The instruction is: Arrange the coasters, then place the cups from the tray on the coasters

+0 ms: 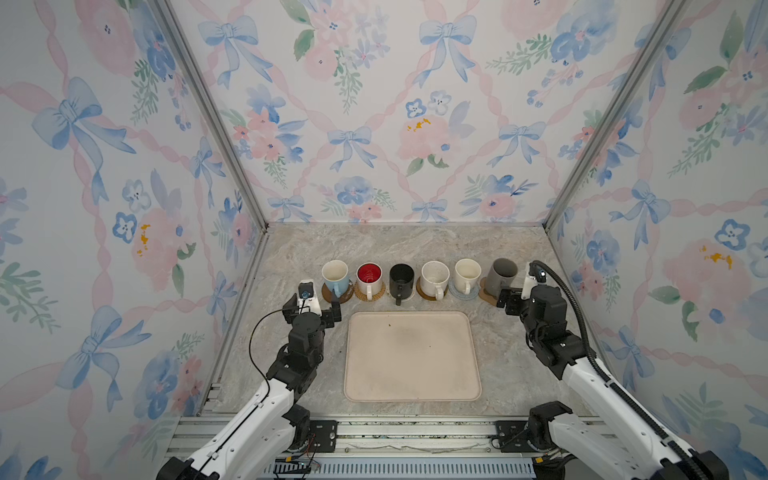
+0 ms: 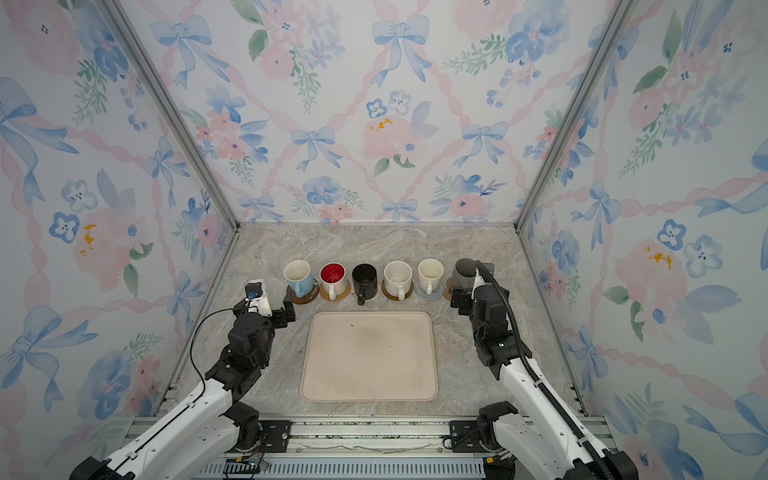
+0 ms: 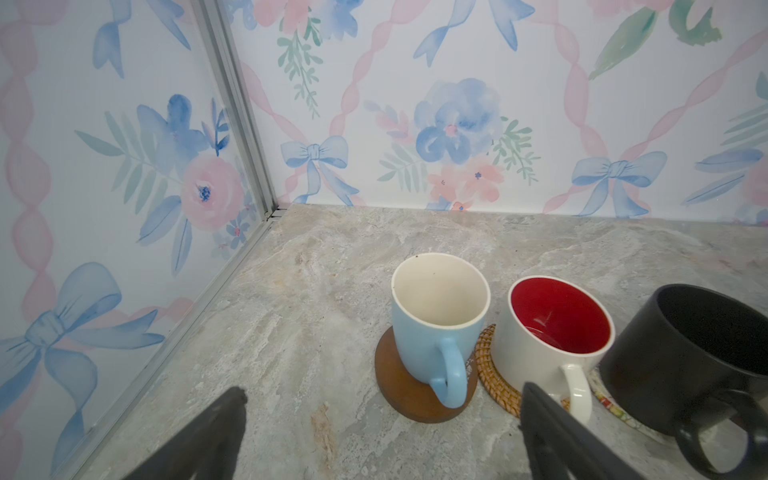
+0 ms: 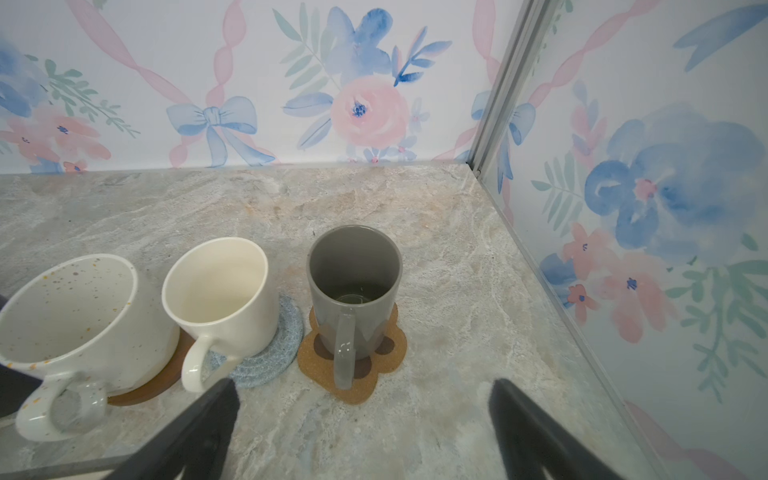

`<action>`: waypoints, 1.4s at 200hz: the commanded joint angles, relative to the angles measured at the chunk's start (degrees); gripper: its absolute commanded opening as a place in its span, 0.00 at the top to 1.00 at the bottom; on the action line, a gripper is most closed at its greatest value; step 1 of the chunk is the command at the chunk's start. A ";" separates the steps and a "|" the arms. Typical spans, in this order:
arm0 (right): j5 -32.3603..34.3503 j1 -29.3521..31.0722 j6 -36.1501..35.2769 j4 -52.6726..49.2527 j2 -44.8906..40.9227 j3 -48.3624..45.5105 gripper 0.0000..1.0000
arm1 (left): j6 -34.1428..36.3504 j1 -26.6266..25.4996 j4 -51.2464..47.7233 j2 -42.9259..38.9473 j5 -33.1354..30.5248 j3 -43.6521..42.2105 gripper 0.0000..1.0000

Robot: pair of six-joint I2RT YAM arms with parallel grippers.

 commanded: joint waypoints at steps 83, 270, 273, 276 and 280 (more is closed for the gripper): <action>-7.29 -6.95 -3.06 18.38 13.01 -5.19 0.03 | 1.39 11.08 21.74 5.72 9.77 -9.74 0.02; -19.09 -13.06 -4.27 42.07 27.82 -9.67 0.03 | 7.76 14.99 53.34 37.44 18.31 -8.82 0.02; -19.03 -13.06 -4.03 43.14 28.35 -9.98 0.03 | 7.68 15.02 55.19 38.45 18.37 -9.19 0.02; -19.25 -13.25 -3.90 44.11 28.77 -10.27 0.03 | 7.66 15.07 56.96 39.36 18.31 -9.58 0.02; -19.72 -13.42 -3.68 45.31 29.46 -10.57 0.03 | 7.58 15.08 59.35 40.80 18.28 -9.94 0.02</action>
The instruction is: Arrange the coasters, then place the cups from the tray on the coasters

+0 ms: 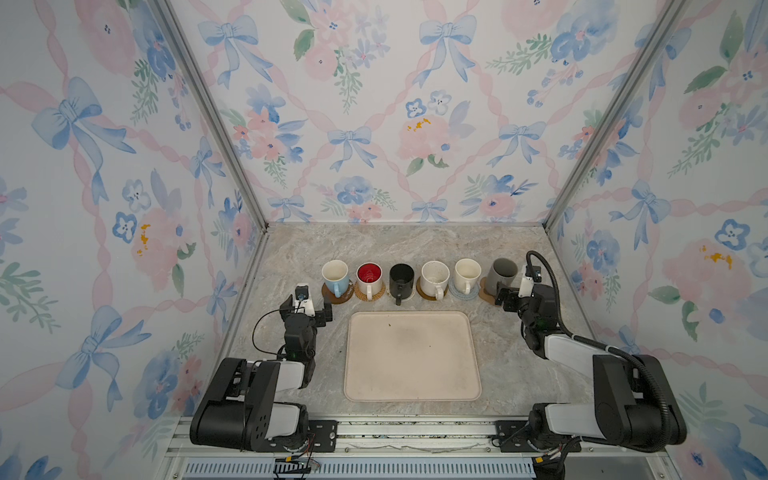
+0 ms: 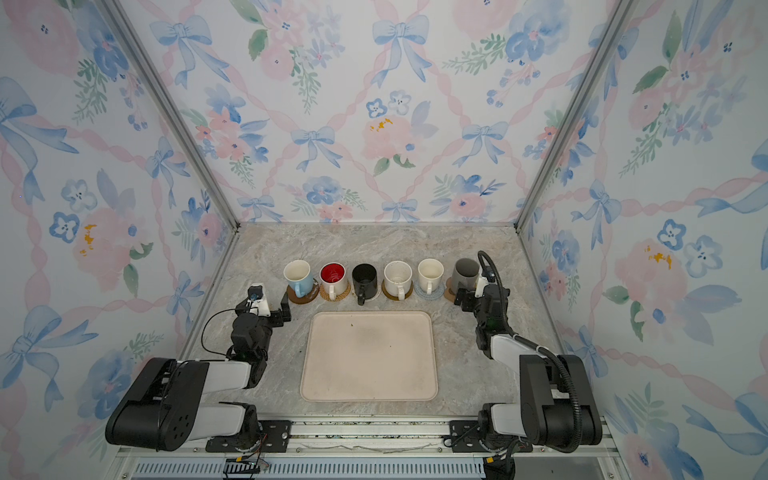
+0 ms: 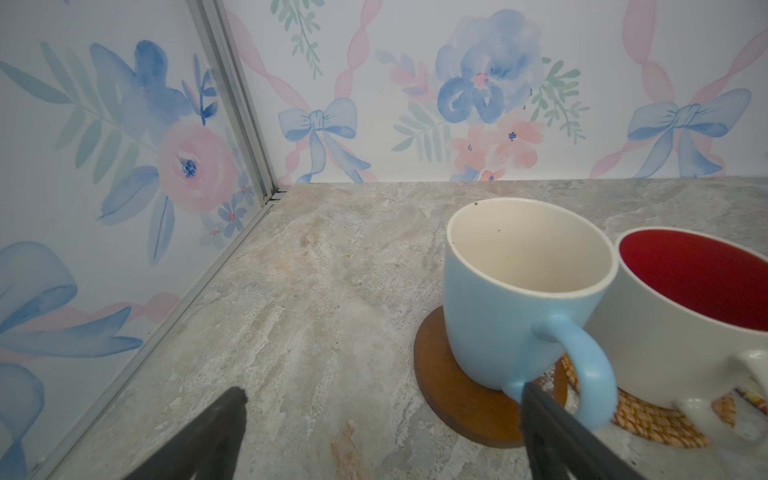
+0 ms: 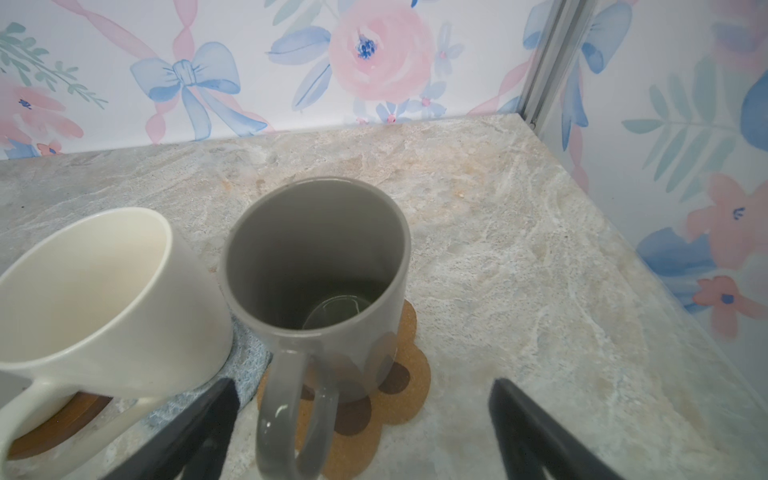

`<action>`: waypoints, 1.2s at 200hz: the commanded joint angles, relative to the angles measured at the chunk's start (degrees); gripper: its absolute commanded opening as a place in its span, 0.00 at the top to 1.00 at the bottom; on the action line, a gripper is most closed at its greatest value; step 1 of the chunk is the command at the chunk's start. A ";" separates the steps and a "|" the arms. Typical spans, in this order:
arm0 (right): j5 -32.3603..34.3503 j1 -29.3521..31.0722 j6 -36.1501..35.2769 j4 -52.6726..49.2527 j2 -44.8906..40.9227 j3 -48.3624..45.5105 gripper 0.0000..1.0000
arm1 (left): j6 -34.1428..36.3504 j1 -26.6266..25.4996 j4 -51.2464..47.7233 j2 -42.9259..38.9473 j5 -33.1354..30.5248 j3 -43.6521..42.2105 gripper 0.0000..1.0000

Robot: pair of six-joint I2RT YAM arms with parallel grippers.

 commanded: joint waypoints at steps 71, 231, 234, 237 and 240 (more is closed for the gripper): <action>-4.37 -0.99 -2.15 16.77 9.50 -3.71 0.03 | 1.13 1.28 20.14 11.54 3.40 -2.74 0.02; -0.15 0.89 -2.98 13.97 10.03 -1.95 0.03 | -1.16 1.36 5.81 11.32 -2.74 4.71 0.02; -0.15 0.93 -3.04 13.93 10.03 -1.95 0.03 | -1.11 1.38 5.84 11.31 -2.80 4.67 0.02; -0.15 0.94 -2.98 13.92 10.03 -1.90 0.03 | -1.20 1.38 5.80 11.30 -2.76 4.69 0.02; -0.14 0.88 -2.96 13.92 10.03 -1.94 0.03 | -1.16 1.37 5.84 11.33 -2.79 4.67 0.02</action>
